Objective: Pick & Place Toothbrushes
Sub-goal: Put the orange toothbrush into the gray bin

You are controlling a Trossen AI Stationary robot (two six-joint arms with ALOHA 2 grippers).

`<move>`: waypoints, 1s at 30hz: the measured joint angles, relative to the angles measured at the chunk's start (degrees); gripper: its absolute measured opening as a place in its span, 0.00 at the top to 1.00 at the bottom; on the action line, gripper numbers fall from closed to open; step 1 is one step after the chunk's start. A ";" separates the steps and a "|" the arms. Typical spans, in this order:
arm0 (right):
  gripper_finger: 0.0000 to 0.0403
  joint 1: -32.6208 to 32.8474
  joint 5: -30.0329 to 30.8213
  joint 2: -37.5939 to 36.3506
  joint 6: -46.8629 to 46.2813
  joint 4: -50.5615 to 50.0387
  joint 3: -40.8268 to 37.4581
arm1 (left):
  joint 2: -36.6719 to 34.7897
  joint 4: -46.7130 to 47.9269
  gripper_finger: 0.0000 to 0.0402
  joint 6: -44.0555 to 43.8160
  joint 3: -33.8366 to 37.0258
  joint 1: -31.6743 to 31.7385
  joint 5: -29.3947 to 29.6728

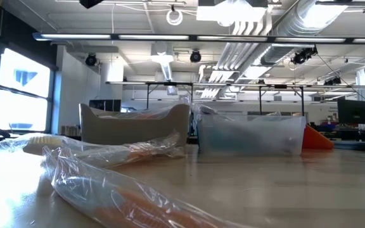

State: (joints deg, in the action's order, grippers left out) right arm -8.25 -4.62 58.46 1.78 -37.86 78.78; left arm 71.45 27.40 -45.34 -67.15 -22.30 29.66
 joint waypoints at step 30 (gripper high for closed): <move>0.99 -0.04 -0.20 2.27 1.49 -8.20 -0.07 | 28.33 23.19 1.00 -28.57 -11.64 -0.99 -20.52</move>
State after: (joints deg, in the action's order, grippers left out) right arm -8.29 -4.82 60.73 3.27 -46.05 78.72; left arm 99.78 50.59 -73.91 -78.79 -23.29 9.14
